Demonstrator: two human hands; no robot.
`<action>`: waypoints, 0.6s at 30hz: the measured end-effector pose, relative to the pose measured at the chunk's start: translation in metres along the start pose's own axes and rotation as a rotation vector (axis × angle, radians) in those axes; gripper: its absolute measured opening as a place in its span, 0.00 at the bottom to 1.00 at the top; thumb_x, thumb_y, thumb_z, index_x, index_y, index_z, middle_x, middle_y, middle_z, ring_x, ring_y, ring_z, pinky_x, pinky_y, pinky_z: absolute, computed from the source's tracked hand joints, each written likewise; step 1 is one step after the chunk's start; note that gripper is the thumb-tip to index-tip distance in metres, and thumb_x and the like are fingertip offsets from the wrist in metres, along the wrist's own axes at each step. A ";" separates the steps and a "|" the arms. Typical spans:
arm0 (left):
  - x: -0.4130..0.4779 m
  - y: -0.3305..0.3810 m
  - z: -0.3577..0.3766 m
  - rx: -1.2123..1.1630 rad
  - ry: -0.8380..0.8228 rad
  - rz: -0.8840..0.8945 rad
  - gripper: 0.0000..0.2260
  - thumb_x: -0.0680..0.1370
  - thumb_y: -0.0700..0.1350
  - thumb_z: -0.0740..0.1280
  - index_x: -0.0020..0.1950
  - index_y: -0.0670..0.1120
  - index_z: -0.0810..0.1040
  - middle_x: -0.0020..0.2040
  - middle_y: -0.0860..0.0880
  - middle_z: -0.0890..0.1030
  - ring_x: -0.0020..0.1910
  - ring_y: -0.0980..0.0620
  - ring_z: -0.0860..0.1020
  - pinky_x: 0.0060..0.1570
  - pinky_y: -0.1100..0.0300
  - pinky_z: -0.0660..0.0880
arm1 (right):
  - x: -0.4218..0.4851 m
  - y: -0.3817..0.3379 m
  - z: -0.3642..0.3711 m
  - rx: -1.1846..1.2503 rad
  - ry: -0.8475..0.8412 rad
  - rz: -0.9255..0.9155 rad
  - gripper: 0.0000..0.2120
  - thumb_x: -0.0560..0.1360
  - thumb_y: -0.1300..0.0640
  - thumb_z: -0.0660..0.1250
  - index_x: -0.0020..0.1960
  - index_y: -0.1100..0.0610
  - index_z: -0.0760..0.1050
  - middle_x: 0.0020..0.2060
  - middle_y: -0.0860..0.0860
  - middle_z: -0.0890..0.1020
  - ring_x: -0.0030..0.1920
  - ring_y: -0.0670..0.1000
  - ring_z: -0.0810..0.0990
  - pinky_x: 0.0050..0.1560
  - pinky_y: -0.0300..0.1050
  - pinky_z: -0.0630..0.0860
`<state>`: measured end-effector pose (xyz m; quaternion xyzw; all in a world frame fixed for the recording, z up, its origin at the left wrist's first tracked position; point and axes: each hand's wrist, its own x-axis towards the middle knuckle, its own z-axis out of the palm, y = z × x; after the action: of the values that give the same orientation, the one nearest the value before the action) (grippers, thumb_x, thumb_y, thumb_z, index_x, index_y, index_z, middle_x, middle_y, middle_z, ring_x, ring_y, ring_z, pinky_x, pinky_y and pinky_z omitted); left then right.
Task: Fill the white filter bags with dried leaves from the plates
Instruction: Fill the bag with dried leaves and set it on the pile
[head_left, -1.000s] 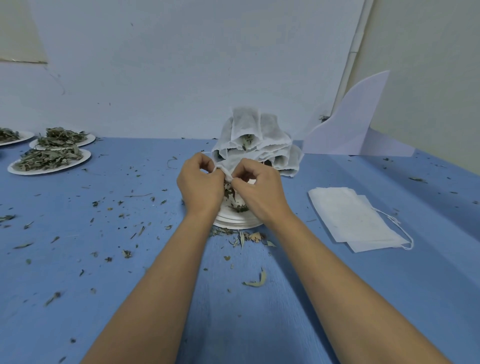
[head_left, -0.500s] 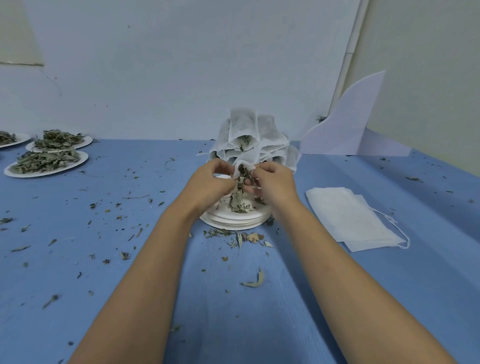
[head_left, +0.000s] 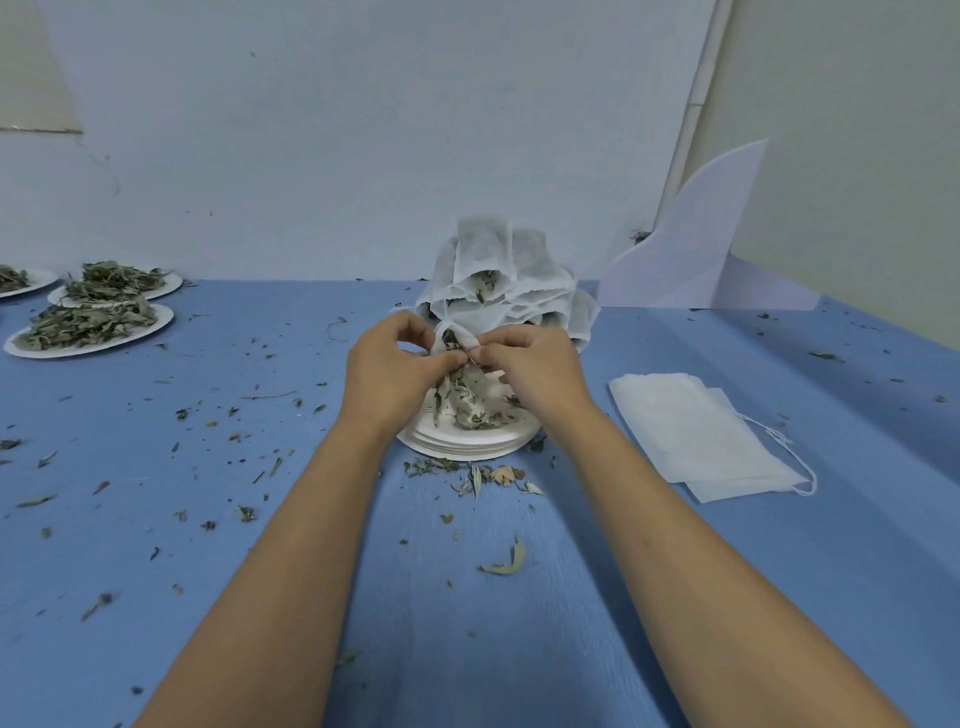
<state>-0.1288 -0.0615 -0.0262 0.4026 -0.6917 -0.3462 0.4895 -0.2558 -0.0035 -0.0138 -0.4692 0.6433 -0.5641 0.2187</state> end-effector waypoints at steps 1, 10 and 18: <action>0.000 0.000 0.001 0.023 0.031 0.007 0.14 0.68 0.44 0.77 0.34 0.49 0.71 0.38 0.56 0.78 0.38 0.55 0.78 0.36 0.70 0.70 | -0.001 0.000 0.000 -0.026 0.008 -0.028 0.08 0.70 0.61 0.72 0.37 0.48 0.81 0.33 0.42 0.82 0.34 0.37 0.78 0.38 0.29 0.71; 0.001 0.003 0.010 0.042 0.272 -0.108 0.12 0.68 0.37 0.69 0.32 0.47 0.67 0.31 0.53 0.70 0.29 0.56 0.66 0.26 0.71 0.64 | -0.007 -0.005 0.012 -0.049 -0.104 -0.136 0.10 0.70 0.64 0.69 0.33 0.52 0.78 0.29 0.45 0.80 0.33 0.42 0.76 0.41 0.40 0.74; 0.006 0.007 0.008 -0.343 0.200 -0.443 0.13 0.68 0.37 0.76 0.34 0.45 0.72 0.37 0.43 0.79 0.36 0.47 0.78 0.41 0.55 0.78 | -0.003 0.005 0.015 -0.051 0.015 -0.058 0.04 0.75 0.61 0.68 0.45 0.56 0.81 0.41 0.50 0.83 0.45 0.54 0.82 0.51 0.56 0.78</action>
<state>-0.1392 -0.0627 -0.0203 0.4873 -0.4666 -0.5151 0.5288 -0.2436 -0.0089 -0.0229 -0.4890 0.6452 -0.5570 0.1855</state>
